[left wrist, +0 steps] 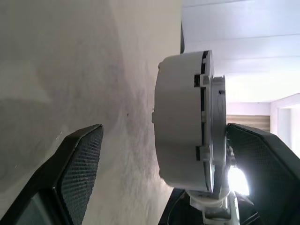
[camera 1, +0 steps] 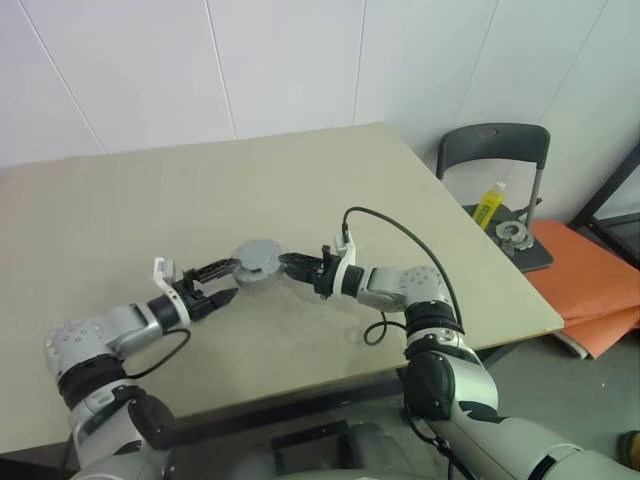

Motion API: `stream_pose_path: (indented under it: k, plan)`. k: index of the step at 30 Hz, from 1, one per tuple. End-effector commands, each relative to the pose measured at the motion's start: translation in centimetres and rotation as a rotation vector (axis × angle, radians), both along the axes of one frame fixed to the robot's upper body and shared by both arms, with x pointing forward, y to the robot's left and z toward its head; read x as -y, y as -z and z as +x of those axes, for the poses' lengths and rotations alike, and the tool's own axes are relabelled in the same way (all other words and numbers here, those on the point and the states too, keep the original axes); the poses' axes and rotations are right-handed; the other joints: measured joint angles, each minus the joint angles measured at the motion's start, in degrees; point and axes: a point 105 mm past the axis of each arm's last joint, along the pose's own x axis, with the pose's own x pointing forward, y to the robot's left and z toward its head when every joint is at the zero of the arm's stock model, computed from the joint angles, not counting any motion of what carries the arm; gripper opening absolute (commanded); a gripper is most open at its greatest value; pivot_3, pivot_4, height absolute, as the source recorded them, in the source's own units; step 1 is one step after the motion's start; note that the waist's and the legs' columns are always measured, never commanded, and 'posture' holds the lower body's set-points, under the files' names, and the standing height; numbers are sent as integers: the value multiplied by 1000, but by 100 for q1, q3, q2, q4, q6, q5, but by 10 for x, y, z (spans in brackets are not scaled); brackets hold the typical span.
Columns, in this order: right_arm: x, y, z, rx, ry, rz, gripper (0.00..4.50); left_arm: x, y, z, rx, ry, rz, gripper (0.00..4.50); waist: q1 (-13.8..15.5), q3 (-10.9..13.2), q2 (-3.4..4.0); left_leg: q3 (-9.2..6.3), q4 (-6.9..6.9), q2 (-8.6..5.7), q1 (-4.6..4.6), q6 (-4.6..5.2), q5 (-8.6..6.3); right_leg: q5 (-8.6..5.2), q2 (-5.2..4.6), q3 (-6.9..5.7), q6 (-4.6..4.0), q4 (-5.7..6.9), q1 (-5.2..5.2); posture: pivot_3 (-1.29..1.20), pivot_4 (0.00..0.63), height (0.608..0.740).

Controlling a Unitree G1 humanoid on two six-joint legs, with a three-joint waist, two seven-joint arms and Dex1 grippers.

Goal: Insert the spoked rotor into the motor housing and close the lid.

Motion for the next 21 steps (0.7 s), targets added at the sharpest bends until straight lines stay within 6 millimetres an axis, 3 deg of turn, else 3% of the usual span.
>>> stream_pose_path:
  k: [1, 10, 13, 18, 21]
  plan:
    - [-15, -38, 3, 96, -23, 124, 1221, 3, -11, 6, 45, -7, -26, 4474, 0, 0, 0, 0, 1, 0, -1, 0, 0, 0, 0, 0, 0, 0, 0, 0, 0, 740]
    - [-21, -36, 0, 88, -35, 124, 1221, 27, -14, 14, 72, 16, -75, 4474, 7, 0, 0, 0, 16, -1, -1, 0, 0, 0, 0, 1, 0, 15, 0, 0, 0, 740]
    - [-22, -35, 0, 83, -35, 121, 1221, 29, -19, 20, 104, -18, -75, 3888, 10, 0, -1, 0, 30, -2, -4, 0, 0, 0, 0, 1, 1, 22, 0, 0, 0, 740]
    - [-22, -34, 0, 81, -35, 116, 1221, 30, -25, 23, 133, -27, -101, 2333, -9, 1, -1, 0, 50, -1, -7, 0, 0, 1, 3, 1, 0, 31, 1, 0, 0, 740]
    - [-22, -34, 0, 83, -37, 113, 1221, 32, -26, 22, 134, -17, -103, 2172, -9, 1, -1, -1, 54, 0, -7, 0, 0, 1, 6, 1, 1, 33, 2, 0, 0, 740]
